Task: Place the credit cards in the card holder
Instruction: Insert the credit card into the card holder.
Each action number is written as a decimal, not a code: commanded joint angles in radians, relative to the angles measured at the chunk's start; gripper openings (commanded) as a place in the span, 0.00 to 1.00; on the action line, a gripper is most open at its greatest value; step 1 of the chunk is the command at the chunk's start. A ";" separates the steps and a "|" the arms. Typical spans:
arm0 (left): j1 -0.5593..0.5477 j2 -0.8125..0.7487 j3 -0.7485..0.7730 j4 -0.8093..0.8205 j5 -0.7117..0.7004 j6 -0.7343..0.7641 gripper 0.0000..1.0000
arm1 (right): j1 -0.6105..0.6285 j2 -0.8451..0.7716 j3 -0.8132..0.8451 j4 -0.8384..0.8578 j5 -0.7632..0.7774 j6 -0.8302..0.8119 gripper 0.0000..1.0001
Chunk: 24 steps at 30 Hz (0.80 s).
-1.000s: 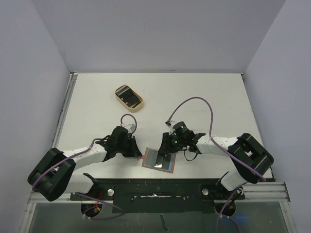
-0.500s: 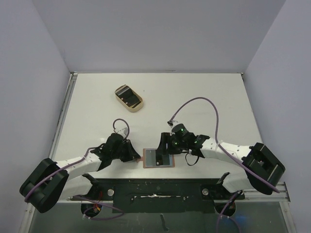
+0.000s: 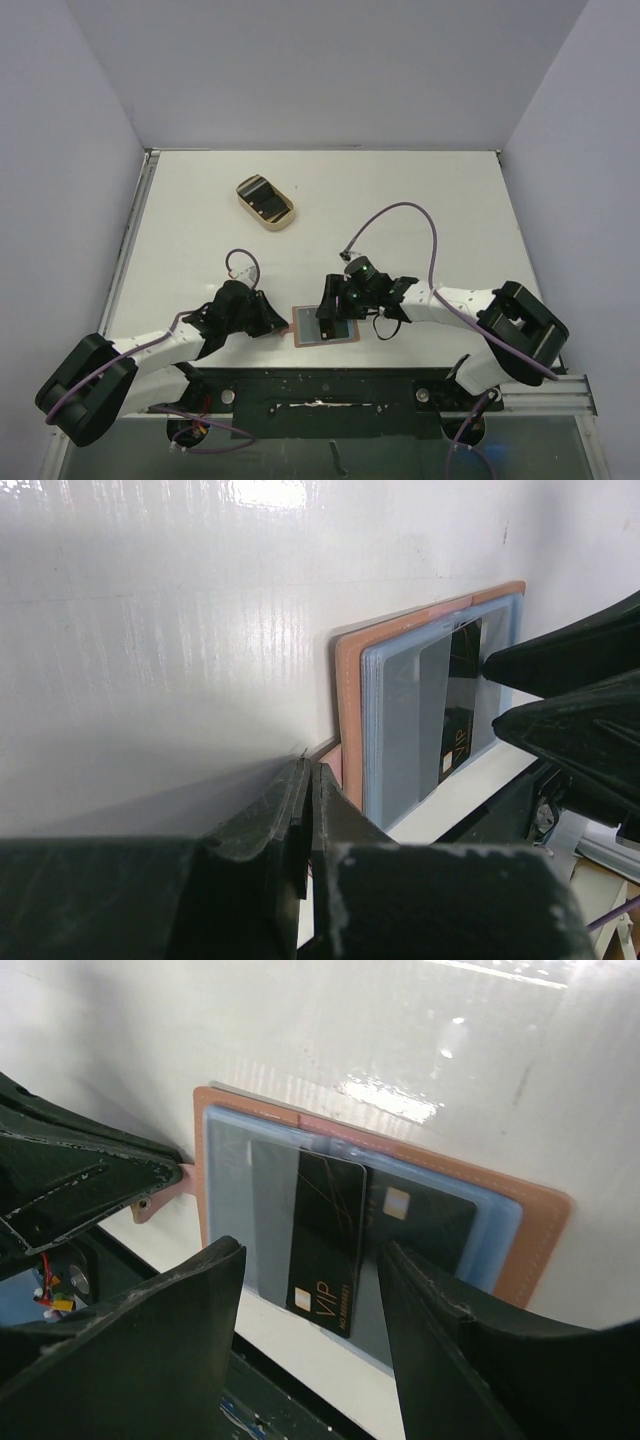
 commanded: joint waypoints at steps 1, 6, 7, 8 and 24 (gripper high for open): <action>-0.008 0.006 0.004 0.071 -0.012 -0.012 0.00 | 0.035 0.051 0.052 0.006 0.005 -0.007 0.57; -0.011 -0.004 0.010 0.069 -0.021 -0.011 0.00 | 0.050 0.081 0.095 -0.011 -0.002 -0.030 0.57; -0.011 -0.002 0.013 0.069 -0.022 -0.009 0.00 | 0.054 0.085 0.102 -0.007 -0.009 -0.039 0.57; -0.011 0.001 0.014 0.069 -0.022 -0.009 0.00 | 0.056 0.090 0.108 0.002 -0.023 -0.046 0.57; -0.039 0.029 0.031 0.093 -0.043 -0.013 0.00 | 0.047 0.111 0.090 0.126 -0.132 -0.081 0.48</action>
